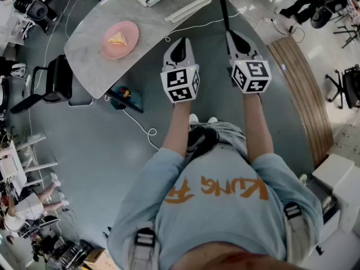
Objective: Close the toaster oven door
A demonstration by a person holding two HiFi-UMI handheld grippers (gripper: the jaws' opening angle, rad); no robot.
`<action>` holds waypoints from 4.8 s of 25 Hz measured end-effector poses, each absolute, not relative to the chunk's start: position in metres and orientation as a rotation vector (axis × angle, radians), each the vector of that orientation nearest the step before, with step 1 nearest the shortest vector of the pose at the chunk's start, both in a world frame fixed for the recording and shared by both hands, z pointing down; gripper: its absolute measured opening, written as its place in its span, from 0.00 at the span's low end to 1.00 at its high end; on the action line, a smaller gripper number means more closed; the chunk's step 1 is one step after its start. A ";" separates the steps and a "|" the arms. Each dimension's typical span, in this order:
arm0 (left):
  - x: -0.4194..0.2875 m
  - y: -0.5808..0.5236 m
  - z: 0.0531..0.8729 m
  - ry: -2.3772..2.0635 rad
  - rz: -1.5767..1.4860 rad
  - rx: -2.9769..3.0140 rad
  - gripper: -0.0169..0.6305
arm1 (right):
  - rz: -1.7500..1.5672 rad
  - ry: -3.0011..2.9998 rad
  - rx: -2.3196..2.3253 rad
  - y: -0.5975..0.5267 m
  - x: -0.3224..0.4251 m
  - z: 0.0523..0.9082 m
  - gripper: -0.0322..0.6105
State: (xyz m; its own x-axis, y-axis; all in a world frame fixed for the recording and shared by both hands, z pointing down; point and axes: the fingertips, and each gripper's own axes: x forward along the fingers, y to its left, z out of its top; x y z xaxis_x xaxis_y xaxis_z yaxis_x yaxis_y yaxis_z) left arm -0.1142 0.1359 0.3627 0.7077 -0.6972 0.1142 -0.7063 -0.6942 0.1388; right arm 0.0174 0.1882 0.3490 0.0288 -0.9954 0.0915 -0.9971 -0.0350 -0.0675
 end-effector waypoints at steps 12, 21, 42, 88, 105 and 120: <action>-0.039 0.173 0.382 -1.013 0.145 2.793 0.03 | 0.213 -2.079 2.392 0.244 0.100 0.361 0.05; -0.027 0.167 0.373 -1.050 0.135 2.768 0.03 | 0.244 -2.109 2.370 0.235 0.127 0.356 0.05; 0.006 0.014 0.412 -1.075 0.230 2.676 0.03 | 0.413 -2.238 2.102 0.081 0.119 0.415 0.05; 0.014 -0.142 0.557 -1.223 0.527 2.449 0.03 | 0.572 -2.382 1.500 -0.174 0.118 0.550 0.05; 0.028 -0.112 0.646 -1.111 1.118 2.453 0.03 | 0.264 -2.165 0.956 -0.134 0.124 0.643 0.05; 0.018 -0.122 0.641 -1.186 1.280 2.458 0.03 | -0.016 -2.036 0.824 -0.135 0.119 0.655 0.07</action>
State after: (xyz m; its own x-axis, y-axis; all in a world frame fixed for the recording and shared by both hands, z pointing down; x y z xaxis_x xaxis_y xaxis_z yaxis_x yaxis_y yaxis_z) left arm 0.0175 -0.1225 0.6412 0.3322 -0.5852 0.7397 -0.6930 -0.6835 -0.2294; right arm 0.1192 -0.1351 0.6549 -0.3626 -0.5570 0.7472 -0.5452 0.7770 0.3146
